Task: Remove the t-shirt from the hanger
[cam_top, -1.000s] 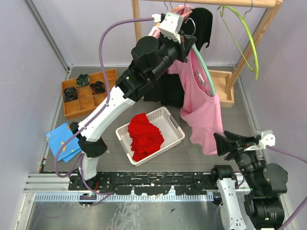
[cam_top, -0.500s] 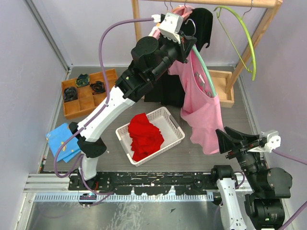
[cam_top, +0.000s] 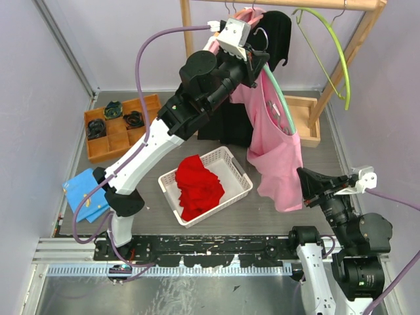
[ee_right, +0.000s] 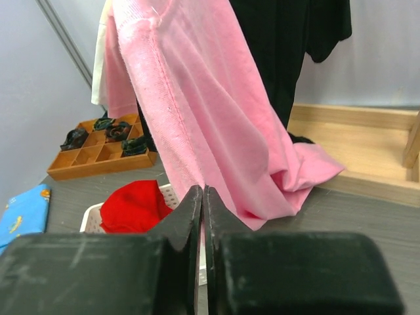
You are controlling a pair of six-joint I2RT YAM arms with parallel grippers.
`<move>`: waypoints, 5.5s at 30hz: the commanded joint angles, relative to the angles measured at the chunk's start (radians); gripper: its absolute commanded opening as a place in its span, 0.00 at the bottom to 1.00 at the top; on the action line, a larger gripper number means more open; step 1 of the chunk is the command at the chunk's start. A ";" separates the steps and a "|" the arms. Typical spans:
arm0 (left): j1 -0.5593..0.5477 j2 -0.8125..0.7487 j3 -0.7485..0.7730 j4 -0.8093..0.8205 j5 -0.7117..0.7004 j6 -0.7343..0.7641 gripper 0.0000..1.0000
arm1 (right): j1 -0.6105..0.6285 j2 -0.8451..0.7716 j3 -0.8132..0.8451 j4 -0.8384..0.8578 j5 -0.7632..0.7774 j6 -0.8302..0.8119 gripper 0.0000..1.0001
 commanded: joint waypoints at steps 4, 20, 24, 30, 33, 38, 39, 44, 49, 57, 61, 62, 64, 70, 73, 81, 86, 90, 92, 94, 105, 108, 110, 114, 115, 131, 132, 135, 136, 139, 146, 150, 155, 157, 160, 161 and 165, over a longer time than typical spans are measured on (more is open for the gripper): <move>0.007 -0.048 0.036 0.071 -0.004 -0.023 0.00 | -0.001 -0.043 -0.043 -0.020 0.029 0.000 0.01; 0.008 -0.036 0.083 0.051 -0.015 -0.022 0.00 | -0.001 -0.188 -0.142 -0.256 0.121 0.086 0.01; 0.006 -0.050 0.034 0.060 0.022 -0.037 0.00 | 0.000 -0.153 -0.097 -0.232 0.122 0.076 0.02; -0.031 -0.097 -0.114 0.092 0.046 -0.025 0.00 | -0.001 -0.082 0.017 -0.187 0.176 0.058 0.39; -0.055 -0.116 -0.187 0.099 0.032 0.000 0.00 | -0.001 -0.035 0.095 -0.180 0.258 0.032 0.43; -0.086 -0.150 -0.301 0.131 0.003 0.023 0.00 | -0.001 0.058 0.258 -0.162 0.328 -0.022 0.46; -0.093 -0.153 -0.315 0.133 -0.002 0.025 0.00 | -0.001 0.074 0.287 -0.157 0.326 -0.026 0.47; -0.118 -0.134 -0.329 0.123 -0.024 0.032 0.00 | -0.001 0.166 0.402 -0.130 0.238 -0.028 0.53; -0.140 -0.076 -0.236 0.063 -0.031 0.051 0.00 | -0.002 0.232 0.450 -0.111 0.134 -0.043 0.56; -0.186 0.009 -0.070 -0.021 -0.028 0.075 0.00 | -0.002 0.317 0.469 -0.087 0.059 -0.086 0.59; -0.212 0.035 -0.011 -0.046 -0.028 0.092 0.00 | -0.002 0.324 0.465 -0.067 0.051 -0.089 0.60; -0.218 0.040 0.000 -0.051 -0.030 0.096 0.00 | -0.002 0.328 0.467 -0.067 0.052 -0.091 0.60; -0.227 0.049 0.018 -0.057 -0.033 0.104 0.00 | -0.001 0.334 0.471 -0.073 0.058 -0.098 0.60; -0.239 0.057 0.028 -0.060 -0.042 0.112 0.00 | -0.002 0.360 0.498 -0.122 0.086 -0.120 0.60; -0.242 0.054 0.029 -0.064 -0.038 0.116 0.00 | -0.002 0.372 0.511 -0.143 0.114 -0.137 0.60; -0.243 -0.009 -0.056 -0.070 0.009 0.131 0.00 | -0.002 0.393 0.507 -0.182 0.107 -0.165 0.62; -0.243 -0.016 -0.052 -0.097 0.013 0.139 0.00 | -0.002 0.399 0.487 -0.200 0.078 -0.167 0.62; -0.243 -0.023 -0.050 -0.108 0.028 0.136 0.00 | -0.002 0.395 0.452 -0.206 0.069 -0.171 0.62; -0.243 -0.027 -0.048 -0.110 0.030 0.135 0.00 | -0.001 0.394 0.439 -0.208 0.064 -0.171 0.62; -0.243 -0.030 -0.046 -0.114 0.032 0.134 0.00 | -0.002 0.393 0.431 -0.208 0.068 -0.171 0.62; -0.243 -0.036 -0.019 -0.124 0.040 0.123 0.00 | -0.002 0.380 0.392 -0.208 0.074 -0.169 0.54; -0.243 -0.025 -0.001 -0.129 0.041 0.120 0.00 | -0.002 0.380 0.387 -0.209 0.074 -0.166 0.50; -0.243 -0.020 0.007 -0.130 0.043 0.118 0.00 | -0.002 0.378 0.387 -0.210 0.076 -0.167 0.47; -0.242 -0.014 0.014 -0.130 0.047 0.114 0.00 | -0.002 0.373 0.381 -0.207 0.080 -0.166 0.37; -0.243 -0.014 0.015 -0.130 0.047 0.112 0.00 | -0.002 0.371 0.379 -0.205 0.080 -0.167 0.36; -0.244 0.003 0.037 -0.143 0.043 0.108 0.10 | -0.002 0.335 0.392 -0.168 0.075 -0.145 0.06; -0.243 0.001 0.035 -0.142 0.041 0.110 0.17 | -0.002 0.337 0.394 -0.168 0.079 -0.143 0.05; -0.243 -0.008 0.019 -0.138 0.029 0.115 0.37 | -0.002 0.335 0.399 -0.164 0.084 -0.135 0.02; -0.243 -0.012 0.011 -0.135 0.024 0.118 0.42 | -0.002 0.333 0.400 -0.161 0.087 -0.132 0.01; -0.242 -0.029 -0.013 -0.127 0.002 0.133 0.54 | -0.002 0.329 0.400 -0.155 0.095 -0.121 0.01; -0.242 -0.136 -0.163 -0.096 -0.034 0.161 0.64 | -0.002 0.323 0.400 -0.144 0.122 -0.112 0.01; -0.242 -0.279 -0.451 0.027 -0.027 0.138 0.67 | -0.002 0.312 0.391 -0.127 0.133 -0.103 0.01; -0.242 -0.370 -0.696 0.172 0.034 0.106 0.69 | -0.002 0.294 0.371 -0.102 0.135 -0.099 0.01; -0.242 -0.364 -0.721 0.198 0.042 0.114 0.69 | -0.002 0.295 0.378 -0.100 0.123 -0.101 0.01; -0.242 -0.322 -0.700 0.190 0.054 0.121 0.69 | -0.002 0.288 0.383 -0.092 0.111 -0.098 0.01; -0.243 -0.306 -0.687 0.186 0.055 0.121 0.69 | -0.002 0.287 0.384 -0.091 0.109 -0.100 0.01; -0.242 -0.248 -0.640 0.184 0.058 0.129 0.68 | -0.002 0.285 0.388 -0.091 0.101 -0.100 0.01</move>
